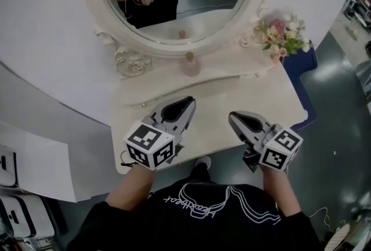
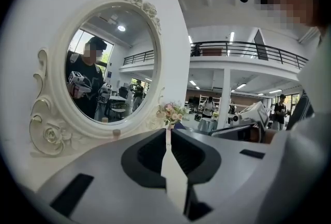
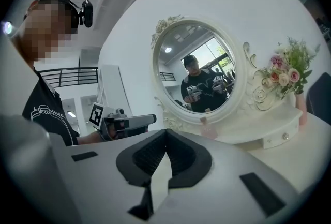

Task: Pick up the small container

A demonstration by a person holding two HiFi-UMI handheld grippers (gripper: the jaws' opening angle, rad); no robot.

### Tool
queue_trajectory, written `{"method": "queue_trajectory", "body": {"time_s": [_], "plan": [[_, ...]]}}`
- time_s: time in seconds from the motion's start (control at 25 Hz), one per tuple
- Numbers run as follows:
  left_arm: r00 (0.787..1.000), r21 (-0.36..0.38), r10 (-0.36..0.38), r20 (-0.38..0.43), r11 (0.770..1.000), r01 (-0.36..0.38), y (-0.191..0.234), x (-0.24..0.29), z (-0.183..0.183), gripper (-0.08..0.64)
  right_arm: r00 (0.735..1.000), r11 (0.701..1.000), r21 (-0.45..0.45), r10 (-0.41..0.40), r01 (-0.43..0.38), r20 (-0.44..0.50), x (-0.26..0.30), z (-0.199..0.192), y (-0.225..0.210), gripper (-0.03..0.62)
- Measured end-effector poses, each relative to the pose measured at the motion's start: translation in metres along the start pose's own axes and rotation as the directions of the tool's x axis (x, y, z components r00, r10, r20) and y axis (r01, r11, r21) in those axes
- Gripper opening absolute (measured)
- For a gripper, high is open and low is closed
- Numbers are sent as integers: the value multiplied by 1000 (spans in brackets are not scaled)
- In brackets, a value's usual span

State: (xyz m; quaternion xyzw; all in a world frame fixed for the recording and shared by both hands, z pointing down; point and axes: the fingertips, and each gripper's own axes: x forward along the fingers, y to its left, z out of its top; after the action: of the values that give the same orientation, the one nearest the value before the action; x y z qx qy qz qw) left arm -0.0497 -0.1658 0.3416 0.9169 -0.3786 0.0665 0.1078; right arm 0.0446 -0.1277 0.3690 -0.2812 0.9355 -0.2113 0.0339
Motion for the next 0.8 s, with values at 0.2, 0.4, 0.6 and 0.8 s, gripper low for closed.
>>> {"method": "queue_trajectory", "body": {"time_s": [0.2, 0.4, 0.6, 0.8], "plan": [[1000, 27, 20, -19, 999, -19, 44, 31, 6, 50, 1000, 999, 41, -14, 14, -4, 27, 5, -38, 8], [999, 61, 37, -33, 998, -35, 80, 63, 9, 94, 999, 997, 73, -26, 28, -25, 44, 1, -64, 8], [996, 66, 82, -33, 995, -80, 119, 93, 6, 178, 997, 994, 97, -52, 57, -56, 50, -5, -89, 8], [993, 72, 98, -62, 993, -93, 145, 123, -11, 244, 993, 987, 136, -70, 83, -99, 54, -18, -109, 8]]}}
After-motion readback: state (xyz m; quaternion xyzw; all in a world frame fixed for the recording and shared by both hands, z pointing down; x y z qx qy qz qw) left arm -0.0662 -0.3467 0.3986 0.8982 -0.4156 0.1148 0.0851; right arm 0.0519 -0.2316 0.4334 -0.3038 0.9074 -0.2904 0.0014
